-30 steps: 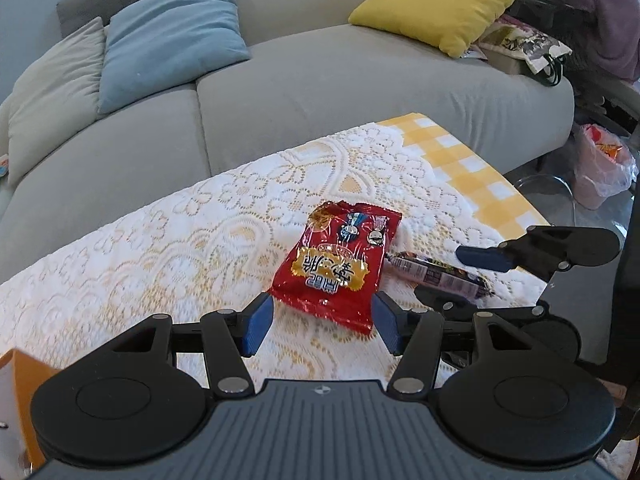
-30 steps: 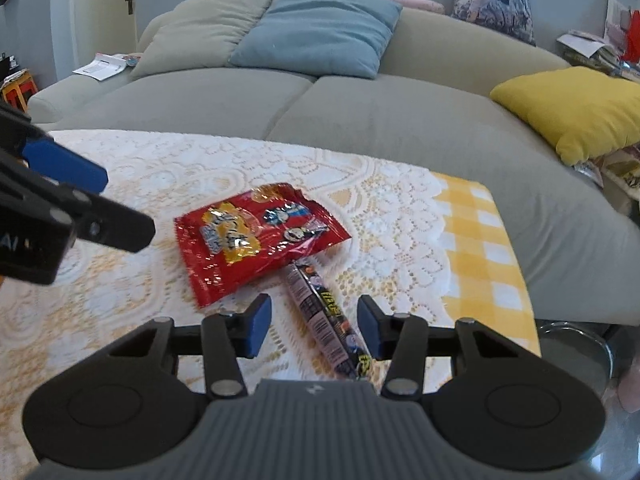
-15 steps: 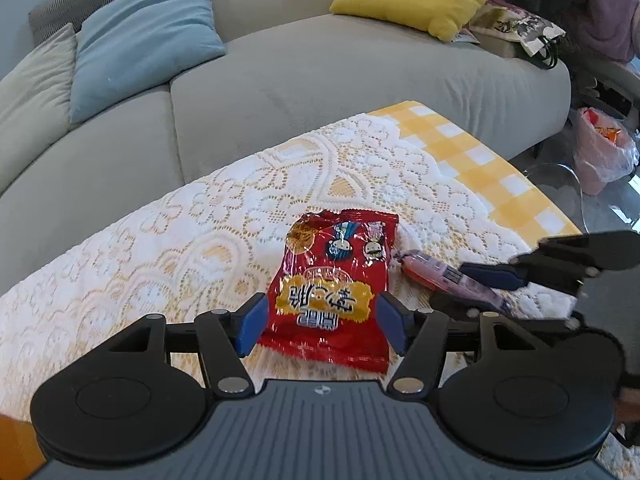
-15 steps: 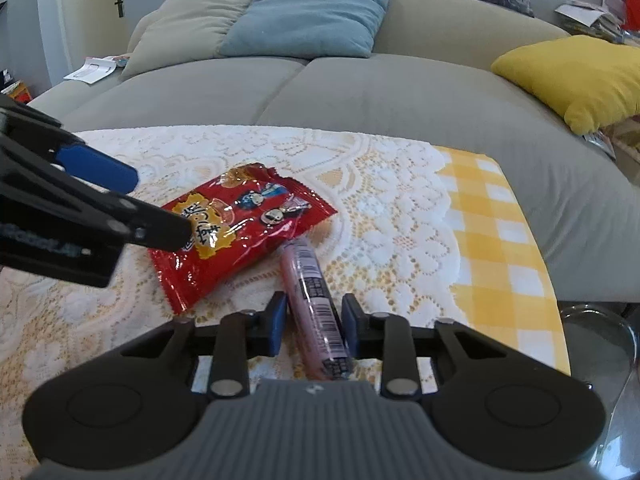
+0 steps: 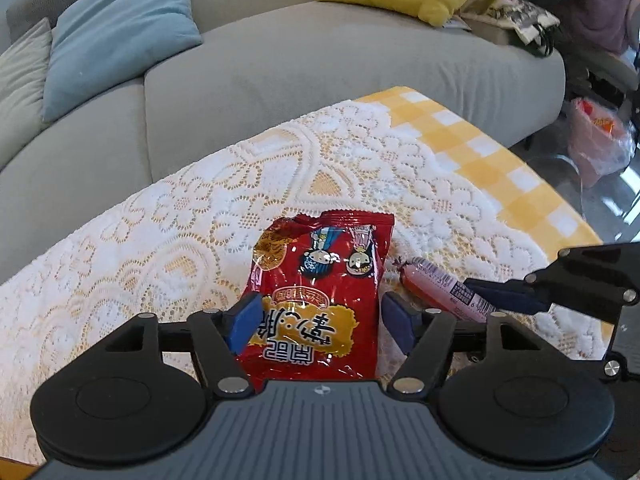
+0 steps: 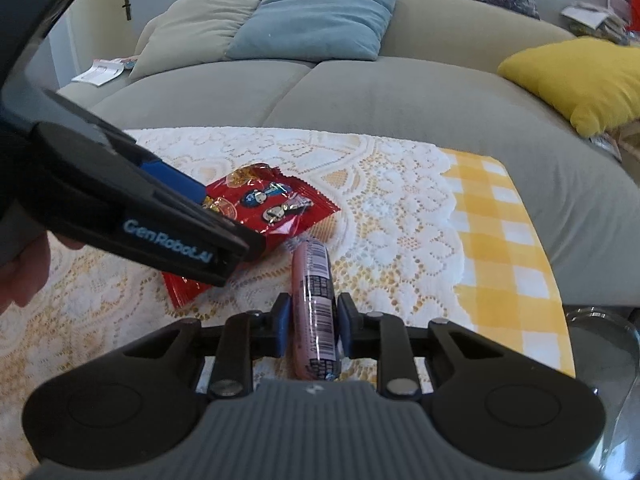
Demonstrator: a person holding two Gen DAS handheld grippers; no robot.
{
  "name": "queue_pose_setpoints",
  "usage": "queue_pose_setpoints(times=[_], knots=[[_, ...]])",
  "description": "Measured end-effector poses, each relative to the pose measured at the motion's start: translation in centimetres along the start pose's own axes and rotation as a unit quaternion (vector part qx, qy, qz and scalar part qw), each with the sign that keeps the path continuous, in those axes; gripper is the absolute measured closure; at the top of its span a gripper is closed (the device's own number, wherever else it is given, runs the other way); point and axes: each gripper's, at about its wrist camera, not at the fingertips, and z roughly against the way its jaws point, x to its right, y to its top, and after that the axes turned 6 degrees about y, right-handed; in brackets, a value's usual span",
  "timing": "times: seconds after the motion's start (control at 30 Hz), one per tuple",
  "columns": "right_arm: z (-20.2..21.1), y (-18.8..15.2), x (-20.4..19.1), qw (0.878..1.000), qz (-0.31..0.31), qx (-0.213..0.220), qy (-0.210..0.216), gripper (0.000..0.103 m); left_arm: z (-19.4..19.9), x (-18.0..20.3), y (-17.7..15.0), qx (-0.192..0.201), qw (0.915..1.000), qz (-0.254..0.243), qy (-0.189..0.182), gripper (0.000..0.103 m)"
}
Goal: Organize snacks
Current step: 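Grasp red snack bag with left tool while right tool grasps pink sausage stick, then carry red bag with left tool while right tool carries sausage stick over the box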
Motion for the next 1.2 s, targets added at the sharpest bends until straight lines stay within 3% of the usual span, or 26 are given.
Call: queue_pose_setpoints(times=[0.33,0.47,0.6,0.67,0.9,1.13,1.2], knots=[[0.2,0.0,0.8,1.0,0.003,-0.005,0.022,0.08,-1.3,0.7,0.1,-0.018,0.9987,-0.043,0.018,0.011],[0.3,0.3,2.4,0.998,-0.04,-0.007,0.048,0.081,-1.5,0.7,0.4,-0.02,0.9985,-0.047,0.018,0.011],[0.1,0.3,2.3,0.998,-0.037,-0.007,0.048,0.081,-1.3,1.3,0.6,-0.02,0.9967,-0.053,0.059,0.034],[0.1,0.2,2.0,0.999,-0.029,-0.006,0.045,0.081,-1.2,1.6,0.6,-0.02,0.9958,-0.059,0.066,0.04],[-0.1,0.1,2.0,0.999,-0.02,-0.009,0.042,0.081,0.1,2.7,0.4,-0.009,0.986,-0.102,0.131,0.049],[0.1,0.5,1.5,0.998,-0.02,-0.02,0.053,0.082,3.4,2.3,0.2,-0.014,0.9876,-0.065,0.143,0.056],[0.3,0.4,1.2,0.998,-0.015,-0.02,0.057,0.082,4.8,2.1,-0.2,-0.014,0.9884,-0.045,0.144,0.065]])
